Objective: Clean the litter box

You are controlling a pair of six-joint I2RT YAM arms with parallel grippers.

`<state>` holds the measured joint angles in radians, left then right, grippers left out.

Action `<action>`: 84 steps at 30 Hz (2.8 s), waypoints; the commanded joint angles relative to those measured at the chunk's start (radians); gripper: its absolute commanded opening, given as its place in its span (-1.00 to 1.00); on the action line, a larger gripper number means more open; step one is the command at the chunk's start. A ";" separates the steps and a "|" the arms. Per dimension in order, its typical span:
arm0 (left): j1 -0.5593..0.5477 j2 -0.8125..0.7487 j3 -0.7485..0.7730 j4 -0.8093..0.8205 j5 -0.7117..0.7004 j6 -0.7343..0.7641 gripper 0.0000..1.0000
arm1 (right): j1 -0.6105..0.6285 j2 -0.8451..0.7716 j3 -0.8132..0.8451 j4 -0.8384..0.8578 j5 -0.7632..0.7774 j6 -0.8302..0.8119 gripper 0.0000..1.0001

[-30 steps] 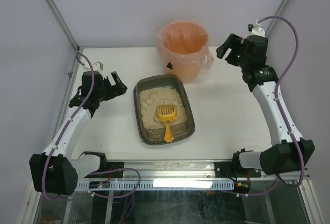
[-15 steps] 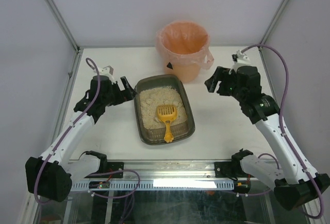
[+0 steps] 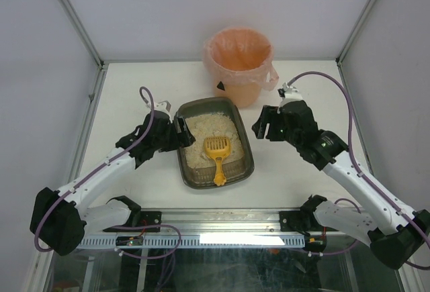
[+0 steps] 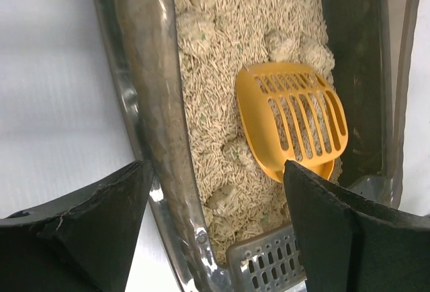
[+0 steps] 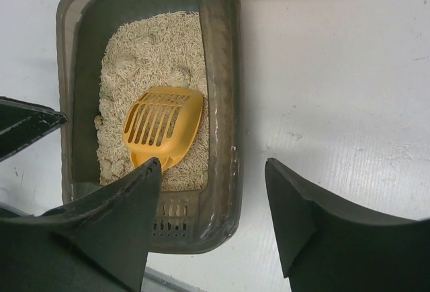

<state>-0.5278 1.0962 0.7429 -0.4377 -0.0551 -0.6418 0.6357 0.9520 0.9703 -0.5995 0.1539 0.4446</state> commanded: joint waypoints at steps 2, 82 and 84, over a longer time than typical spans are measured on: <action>-0.052 -0.006 -0.023 0.050 -0.027 -0.078 0.61 | 0.011 0.000 0.000 0.068 0.024 0.035 0.30; -0.270 -0.307 0.006 -0.239 -0.593 -0.302 0.92 | 0.882 0.612 0.234 -0.385 0.528 -0.264 0.23; -0.270 -0.304 0.006 -0.239 -0.593 -0.304 0.93 | 0.884 0.615 0.229 -0.384 0.520 -0.271 0.23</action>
<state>-0.8036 0.7883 0.7380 -0.6861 -0.6235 -0.9257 1.5074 1.5673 1.1847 -1.0027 0.6659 0.2077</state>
